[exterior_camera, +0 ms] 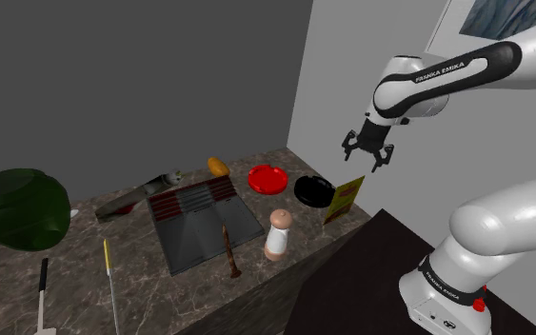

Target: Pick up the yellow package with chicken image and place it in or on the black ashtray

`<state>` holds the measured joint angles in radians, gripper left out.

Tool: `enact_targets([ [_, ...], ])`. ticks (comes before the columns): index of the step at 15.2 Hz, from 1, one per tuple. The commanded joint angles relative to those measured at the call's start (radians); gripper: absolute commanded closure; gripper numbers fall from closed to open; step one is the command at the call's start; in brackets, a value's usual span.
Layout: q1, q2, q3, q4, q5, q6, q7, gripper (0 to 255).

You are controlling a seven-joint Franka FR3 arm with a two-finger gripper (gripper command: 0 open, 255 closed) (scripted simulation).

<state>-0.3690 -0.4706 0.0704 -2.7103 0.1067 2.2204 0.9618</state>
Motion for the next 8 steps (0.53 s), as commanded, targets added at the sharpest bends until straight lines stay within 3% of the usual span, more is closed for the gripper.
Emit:
enact_targets([
  [1, -0.044, 0.040, 0.009, -0.024, -0.002, 0.076, 0.103, 0],
  [4, -0.108, 0.106, 0.022, -0.067, -0.009, 0.197, 0.251, 0],
  [8, -0.118, 0.158, 0.027, -0.087, -0.008, 0.271, 0.273, 0],
])
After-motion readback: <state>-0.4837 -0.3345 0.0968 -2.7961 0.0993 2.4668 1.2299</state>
